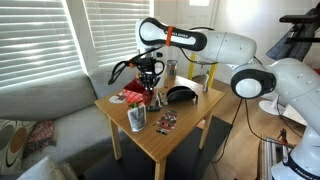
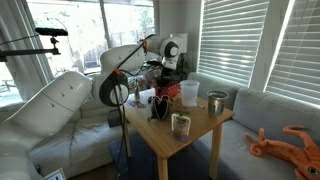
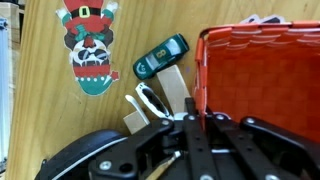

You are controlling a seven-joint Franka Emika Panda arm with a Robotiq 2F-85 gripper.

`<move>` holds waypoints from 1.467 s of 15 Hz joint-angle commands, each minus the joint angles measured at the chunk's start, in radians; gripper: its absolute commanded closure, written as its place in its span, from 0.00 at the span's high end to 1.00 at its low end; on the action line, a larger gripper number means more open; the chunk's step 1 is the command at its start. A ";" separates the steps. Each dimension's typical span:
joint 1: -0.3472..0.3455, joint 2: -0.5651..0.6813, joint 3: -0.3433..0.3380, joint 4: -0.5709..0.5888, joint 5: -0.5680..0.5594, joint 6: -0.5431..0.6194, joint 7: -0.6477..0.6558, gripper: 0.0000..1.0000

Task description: Move the red basket backwards

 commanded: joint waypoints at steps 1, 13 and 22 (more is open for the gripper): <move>0.010 0.005 -0.008 0.025 -0.015 -0.034 0.038 0.01; 0.058 0.005 0.011 0.057 -0.106 0.179 -0.099 0.01; 0.093 -0.052 0.007 0.061 -0.143 0.185 -0.202 0.66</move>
